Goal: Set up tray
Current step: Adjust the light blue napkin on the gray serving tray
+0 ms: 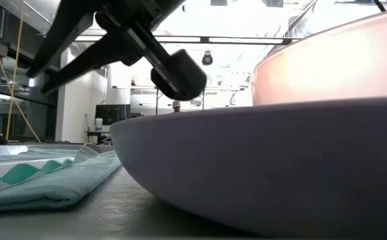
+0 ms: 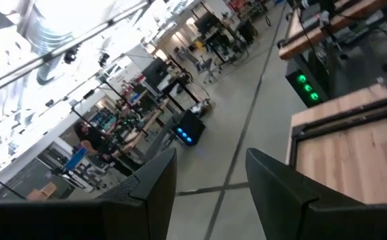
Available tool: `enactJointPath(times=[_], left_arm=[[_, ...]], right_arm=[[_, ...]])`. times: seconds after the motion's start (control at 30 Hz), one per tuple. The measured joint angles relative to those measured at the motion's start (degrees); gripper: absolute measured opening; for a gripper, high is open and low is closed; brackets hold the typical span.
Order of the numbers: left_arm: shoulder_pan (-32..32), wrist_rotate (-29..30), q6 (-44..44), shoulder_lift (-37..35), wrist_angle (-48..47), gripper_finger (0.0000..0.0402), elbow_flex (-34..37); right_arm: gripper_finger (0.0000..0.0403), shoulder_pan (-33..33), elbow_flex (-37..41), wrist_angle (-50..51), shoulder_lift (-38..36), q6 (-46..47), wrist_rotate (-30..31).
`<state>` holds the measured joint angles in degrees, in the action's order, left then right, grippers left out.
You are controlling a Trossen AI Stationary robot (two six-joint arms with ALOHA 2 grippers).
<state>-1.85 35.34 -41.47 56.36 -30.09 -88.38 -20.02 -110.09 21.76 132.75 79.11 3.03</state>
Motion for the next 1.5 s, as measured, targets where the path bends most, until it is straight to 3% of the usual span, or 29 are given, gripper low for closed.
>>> enactJointPath(times=[0.2,0.6,0.7,0.87,1.13,1.5], left_arm=[[-0.02,-0.35,4.49,0.0,-6.46,0.0211,0.0],[-0.02,-0.25,16.02,0.0,-22.39,0.0211,0.0],[-0.02,-0.24,20.9,0.0,-27.39,0.0211,0.02],[-0.01,-1.18,30.0,-0.07,-34.12,0.0211,1.75],[-0.04,-10.77,40.34,-0.76,-35.46,0.0211,16.64],[-0.04,-29.09,60.65,0.23,-11.34,0.0211,39.55]], right_arm=[[0.0003,2.73,-6.76,10.07,-0.09,-7.54,0.53],[0.0,7.59,-25.03,47.79,-0.33,-20.04,4.05],[0.0,8.68,-21.37,51.66,-4.37,-20.16,4.32],[0.0,10.62,-19.21,67.81,-9.53,-16.88,8.19],[0.0,15.22,-11.95,68.14,-20.8,-16.31,15.92],[0.0,24.51,8.31,67.68,-42.62,-23.16,20.56]])
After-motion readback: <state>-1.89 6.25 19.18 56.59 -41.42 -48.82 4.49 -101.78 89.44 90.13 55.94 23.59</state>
